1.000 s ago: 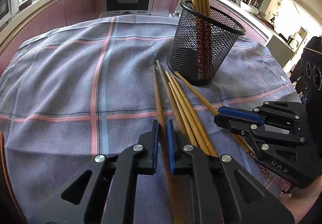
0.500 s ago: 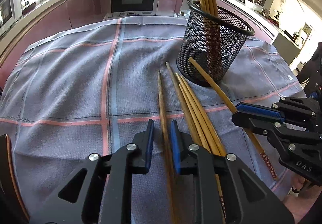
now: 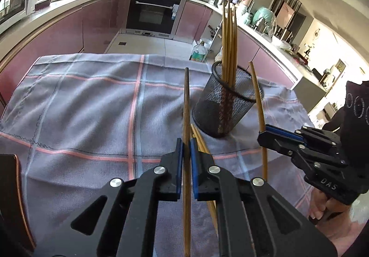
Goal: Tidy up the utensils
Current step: 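Lift the left gripper's chopstick into the mesh holder while the right gripper inserts its own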
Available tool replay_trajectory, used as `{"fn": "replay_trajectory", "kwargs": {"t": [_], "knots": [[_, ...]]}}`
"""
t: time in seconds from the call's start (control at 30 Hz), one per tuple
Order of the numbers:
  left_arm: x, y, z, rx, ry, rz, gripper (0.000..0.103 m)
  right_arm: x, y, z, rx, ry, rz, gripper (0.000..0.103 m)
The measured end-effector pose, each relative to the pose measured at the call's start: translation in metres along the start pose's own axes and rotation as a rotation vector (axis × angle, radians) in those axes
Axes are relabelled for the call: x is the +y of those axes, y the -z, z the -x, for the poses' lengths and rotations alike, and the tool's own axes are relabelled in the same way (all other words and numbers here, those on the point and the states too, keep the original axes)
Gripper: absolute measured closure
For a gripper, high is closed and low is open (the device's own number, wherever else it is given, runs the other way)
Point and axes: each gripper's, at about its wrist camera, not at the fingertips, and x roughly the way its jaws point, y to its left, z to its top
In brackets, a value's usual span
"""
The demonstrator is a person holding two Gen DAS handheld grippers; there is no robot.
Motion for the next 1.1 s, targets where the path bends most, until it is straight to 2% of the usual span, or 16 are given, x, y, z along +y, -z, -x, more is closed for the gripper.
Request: {"fn": "replay_trajectory", "kwargs": {"t": [0.27,0.77,0.97,1.1], "knots": [[-0.007,-0.032,0.041,-0.121,0.103,0.013,0.096,-0.001,-0.029,0.015,-0.082,0.019,0.038,0.098],[-0.028,-0.105,0.099,-0.342,0.154,0.016,0.096,-0.017,-0.086,0.061,-0.228,0.056,0.081,0.098],[-0.042,-0.131,0.107,-0.387,0.155,-0.004,0.096,-0.025,-0.104,0.075,-0.286,0.089,0.084,0.098],[-0.050,-0.140,0.095,-0.372,0.137,-0.017,0.096,-0.031,-0.108,0.066,-0.274,0.116,0.085,0.098]]}}
